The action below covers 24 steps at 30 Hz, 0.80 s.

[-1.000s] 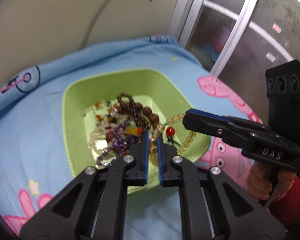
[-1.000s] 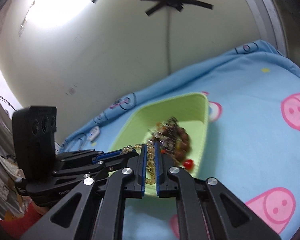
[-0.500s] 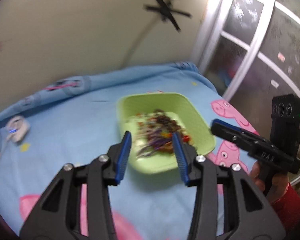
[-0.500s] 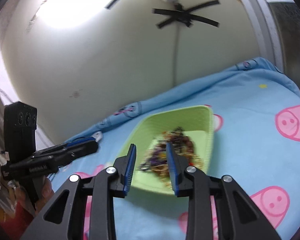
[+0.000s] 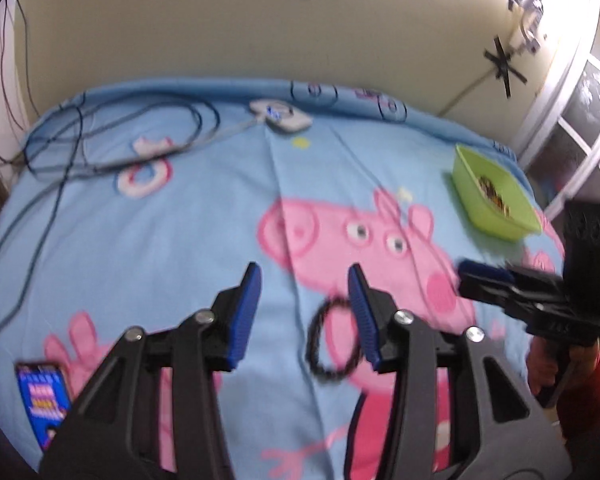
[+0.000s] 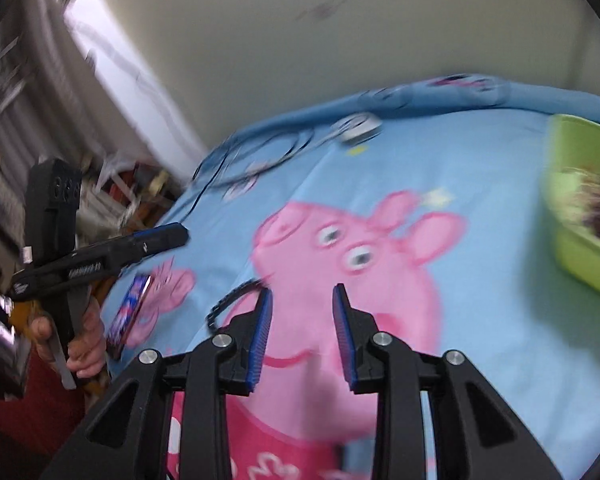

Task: Organize jewelry
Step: 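Grasp the dark bead bracelet with the right gripper and lift it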

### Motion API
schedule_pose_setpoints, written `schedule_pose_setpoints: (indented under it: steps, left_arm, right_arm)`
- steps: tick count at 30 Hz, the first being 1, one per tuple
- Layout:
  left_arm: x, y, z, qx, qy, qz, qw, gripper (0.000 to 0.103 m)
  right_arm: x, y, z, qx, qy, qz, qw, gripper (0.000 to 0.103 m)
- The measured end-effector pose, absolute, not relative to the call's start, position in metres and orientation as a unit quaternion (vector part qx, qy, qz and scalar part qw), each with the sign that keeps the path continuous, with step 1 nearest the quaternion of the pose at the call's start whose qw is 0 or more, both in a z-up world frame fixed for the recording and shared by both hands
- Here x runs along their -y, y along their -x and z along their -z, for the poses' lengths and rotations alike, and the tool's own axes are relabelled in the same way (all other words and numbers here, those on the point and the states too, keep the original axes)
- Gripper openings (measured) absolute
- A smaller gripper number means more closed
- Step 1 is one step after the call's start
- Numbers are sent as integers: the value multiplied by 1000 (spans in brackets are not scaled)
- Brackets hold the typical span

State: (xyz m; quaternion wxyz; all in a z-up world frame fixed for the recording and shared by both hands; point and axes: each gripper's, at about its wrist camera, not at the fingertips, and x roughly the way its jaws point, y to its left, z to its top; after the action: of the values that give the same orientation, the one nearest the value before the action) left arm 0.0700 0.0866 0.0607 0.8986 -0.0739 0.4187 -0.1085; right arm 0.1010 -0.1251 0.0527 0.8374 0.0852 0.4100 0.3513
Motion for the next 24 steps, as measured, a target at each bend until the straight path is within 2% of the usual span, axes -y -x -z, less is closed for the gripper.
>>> schedule_pose_setpoints:
  steps: [10, 11, 12, 13, 14, 16, 19, 24]
  left_arm:
    - [-51, -52, -7, -456, -11, 99, 884, 43]
    - [-50, -51, -5, -450, -17, 98, 887, 41]
    - [-49, -50, -5, -448, -17, 98, 889, 37]
    - [-47, -51, -6, -451, -7, 107, 886, 21]
    - [-46, -53, -7, -453, -2, 110, 885, 14]
    - [-36, -55, -7, -456, -4, 120, 882, 9]
    - [-13, -55, -9, -456, -12, 151, 877, 8]
    - [69, -50, -9, -456, -51, 253, 852, 8]
  right_arm:
    - [33, -113, -28, -442, 42, -364, 819, 10]
    - [32, -110, -23, -443, 55, -360, 819, 2]
    - [30, -105, -23, -427, 75, -351, 830, 0]
    - [30, -104, -23, -422, 89, -347, 833, 0]
    - [33, -101, -24, -423, 92, -350, 831, 0]
    - [41, -94, -24, -422, 90, -346, 833, 0]
    - [76, -77, -23, -418, 78, -326, 844, 0]
    - [160, -39, -26, -408, 20, -259, 875, 0]
